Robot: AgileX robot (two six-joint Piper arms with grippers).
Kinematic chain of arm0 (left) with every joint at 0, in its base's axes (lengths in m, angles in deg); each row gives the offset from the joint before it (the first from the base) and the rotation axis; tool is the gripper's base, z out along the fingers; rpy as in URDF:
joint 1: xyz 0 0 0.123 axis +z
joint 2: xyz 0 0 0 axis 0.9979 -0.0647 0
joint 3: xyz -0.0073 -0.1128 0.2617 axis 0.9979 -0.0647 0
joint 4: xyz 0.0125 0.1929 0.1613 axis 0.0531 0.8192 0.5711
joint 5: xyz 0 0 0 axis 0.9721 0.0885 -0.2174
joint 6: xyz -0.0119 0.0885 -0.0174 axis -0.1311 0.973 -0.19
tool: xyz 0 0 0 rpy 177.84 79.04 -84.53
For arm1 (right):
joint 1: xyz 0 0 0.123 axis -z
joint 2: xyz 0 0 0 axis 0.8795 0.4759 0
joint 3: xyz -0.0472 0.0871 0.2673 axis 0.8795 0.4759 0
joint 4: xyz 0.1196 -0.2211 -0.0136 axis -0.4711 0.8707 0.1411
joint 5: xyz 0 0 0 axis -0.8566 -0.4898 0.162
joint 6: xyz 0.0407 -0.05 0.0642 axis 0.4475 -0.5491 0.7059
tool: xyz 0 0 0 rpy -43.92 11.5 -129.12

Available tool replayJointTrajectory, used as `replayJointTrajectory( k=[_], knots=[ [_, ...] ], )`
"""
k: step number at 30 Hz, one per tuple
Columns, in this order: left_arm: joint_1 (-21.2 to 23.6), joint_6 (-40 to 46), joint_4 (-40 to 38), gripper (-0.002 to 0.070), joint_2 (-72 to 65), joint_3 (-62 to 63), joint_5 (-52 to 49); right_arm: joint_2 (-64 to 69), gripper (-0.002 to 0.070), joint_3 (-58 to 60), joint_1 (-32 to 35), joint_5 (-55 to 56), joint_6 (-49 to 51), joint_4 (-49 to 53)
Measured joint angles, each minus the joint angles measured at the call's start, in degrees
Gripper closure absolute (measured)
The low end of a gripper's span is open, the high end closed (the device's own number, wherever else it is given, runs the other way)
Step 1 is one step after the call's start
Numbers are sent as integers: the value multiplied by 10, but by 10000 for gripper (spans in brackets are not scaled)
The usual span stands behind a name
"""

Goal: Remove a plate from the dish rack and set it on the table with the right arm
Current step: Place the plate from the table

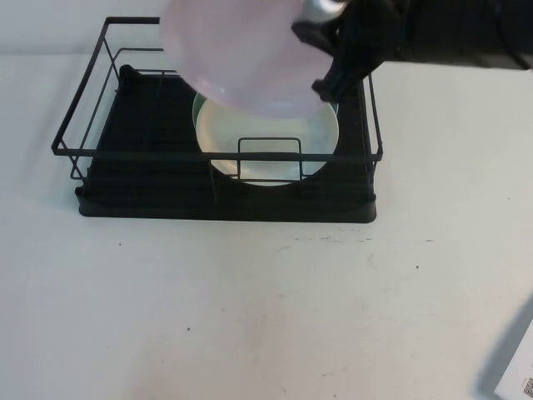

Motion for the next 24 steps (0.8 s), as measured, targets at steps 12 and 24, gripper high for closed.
replayJointTrajectory(
  k=[12,24],
  knots=[
    [0,0,0,679,0,0,0,-82,590,-1,0,-166,439,149],
    [0,0,0,679,0,0,0,-120,590,202,-58,-220,684,207]
  ],
)
